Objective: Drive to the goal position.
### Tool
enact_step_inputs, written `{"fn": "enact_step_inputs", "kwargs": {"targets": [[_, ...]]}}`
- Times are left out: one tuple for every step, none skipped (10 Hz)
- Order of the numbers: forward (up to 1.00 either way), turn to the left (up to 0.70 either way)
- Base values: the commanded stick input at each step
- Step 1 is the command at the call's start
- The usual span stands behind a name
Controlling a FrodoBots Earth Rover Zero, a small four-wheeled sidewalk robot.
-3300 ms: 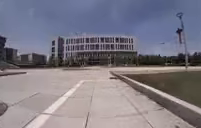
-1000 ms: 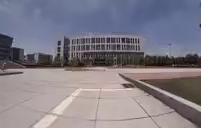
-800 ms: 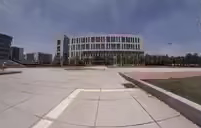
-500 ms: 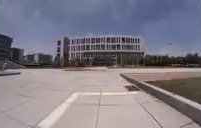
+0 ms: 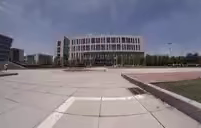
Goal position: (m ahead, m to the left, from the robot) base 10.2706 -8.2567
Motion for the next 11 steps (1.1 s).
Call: {"fn": "enact_step_inputs", "kwargs": {"targets": [[0.7,0.0],[0.7,0.0],[0.7,0.0],[0.7,0.0],[0.7,0.0],[0.7,0.0],[0.7,0.0],[0.7,0.0],[0.7,0.0],[0.7,0.0],[0.7,0.0]]}}
